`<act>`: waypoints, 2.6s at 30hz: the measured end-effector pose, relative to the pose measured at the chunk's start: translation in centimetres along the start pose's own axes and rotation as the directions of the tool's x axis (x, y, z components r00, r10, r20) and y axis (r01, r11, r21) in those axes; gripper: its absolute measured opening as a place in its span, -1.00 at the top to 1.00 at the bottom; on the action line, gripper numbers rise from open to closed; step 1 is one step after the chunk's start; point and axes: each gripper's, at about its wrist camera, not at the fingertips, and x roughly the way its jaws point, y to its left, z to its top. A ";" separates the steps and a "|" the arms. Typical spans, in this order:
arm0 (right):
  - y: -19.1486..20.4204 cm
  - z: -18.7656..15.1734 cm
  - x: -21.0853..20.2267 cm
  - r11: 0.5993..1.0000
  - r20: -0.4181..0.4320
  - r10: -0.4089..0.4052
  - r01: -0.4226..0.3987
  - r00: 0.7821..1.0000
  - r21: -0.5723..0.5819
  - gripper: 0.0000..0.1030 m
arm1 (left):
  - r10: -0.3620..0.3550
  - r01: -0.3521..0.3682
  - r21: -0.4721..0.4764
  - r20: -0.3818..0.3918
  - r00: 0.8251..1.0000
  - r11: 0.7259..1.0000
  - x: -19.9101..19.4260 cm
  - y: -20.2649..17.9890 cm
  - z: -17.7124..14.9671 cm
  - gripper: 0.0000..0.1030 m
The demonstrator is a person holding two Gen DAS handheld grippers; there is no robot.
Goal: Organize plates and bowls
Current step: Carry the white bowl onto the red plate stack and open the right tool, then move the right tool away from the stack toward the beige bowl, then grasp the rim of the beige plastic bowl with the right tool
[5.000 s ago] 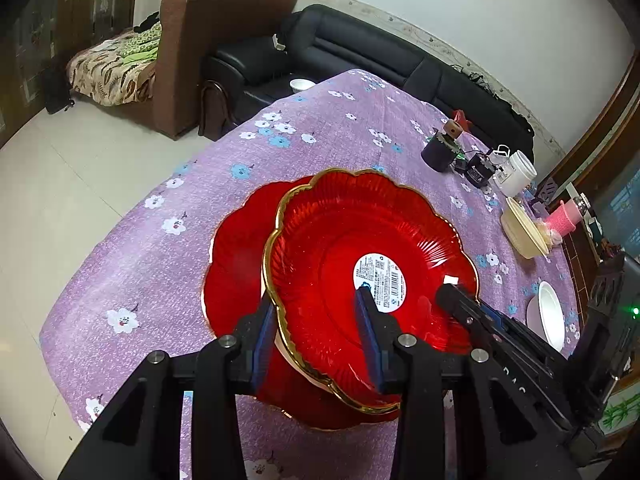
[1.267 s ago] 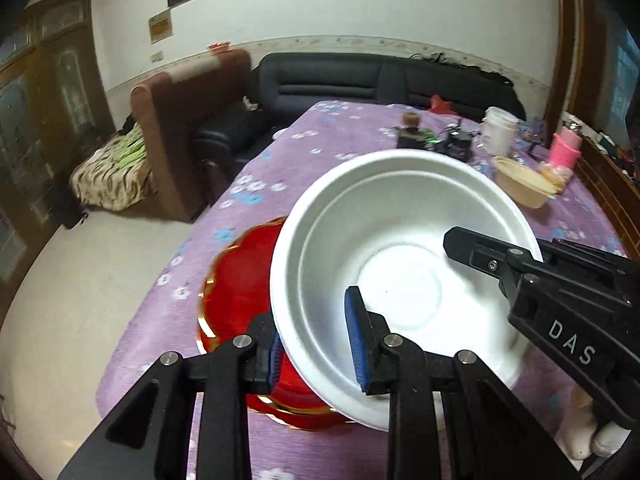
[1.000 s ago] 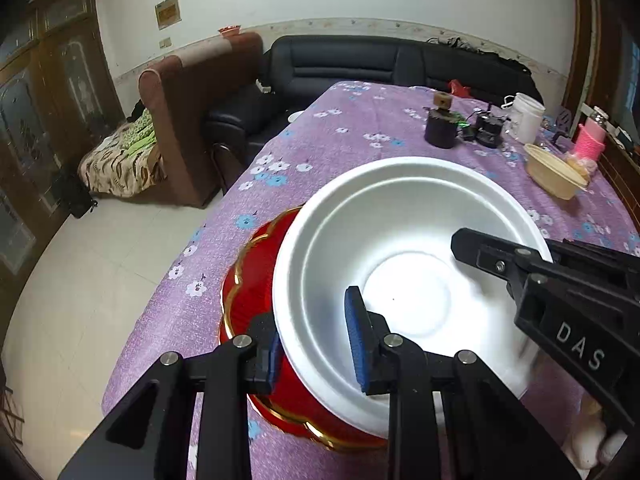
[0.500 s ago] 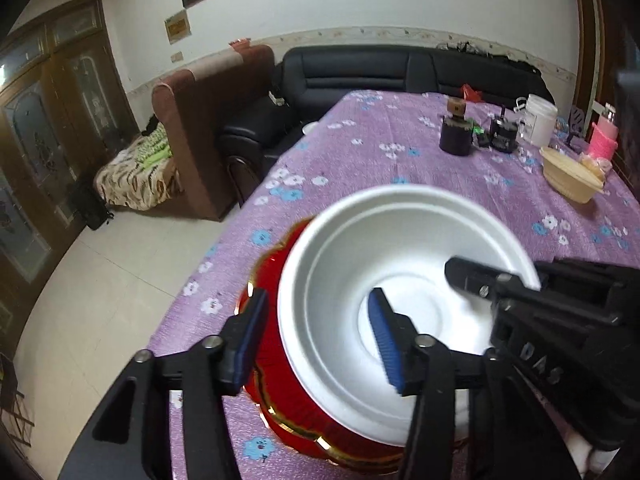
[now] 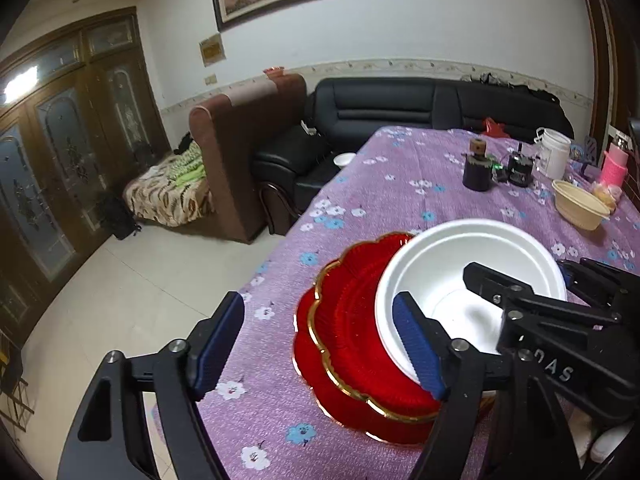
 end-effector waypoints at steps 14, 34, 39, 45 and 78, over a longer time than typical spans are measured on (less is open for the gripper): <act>-3.4 -1.8 -5.4 0.997 0.071 -0.029 0.023 0.997 0.073 -0.21 | -0.015 0.013 0.023 0.108 0.994 1.000 -5.4 -2.4 -0.4 -0.73; -12.8 -5.7 -9.3 0.973 0.050 -0.140 0.128 0.989 0.191 -0.22 | -0.174 0.161 0.182 0.060 0.983 0.970 -6.7 -11.7 -1.4 -0.74; -16.0 -6.2 -10.3 0.956 0.040 -0.185 0.171 0.982 0.237 -0.22 | -0.221 0.214 0.196 0.012 0.975 0.957 -5.7 -13.8 -1.3 -0.74; -20.6 -6.7 -11.5 0.921 0.019 -0.252 0.234 0.968 0.311 -0.22 | -0.279 0.286 0.208 -0.063 0.958 0.936 -4.1 -17.2 -1.1 -0.74; -39.3 -0.5 -1.4 0.679 -0.123 -0.123 0.174 0.985 0.713 0.70 | -0.396 0.443 0.074 -0.335 0.855 0.893 6.2 -23.0 4.9 -0.73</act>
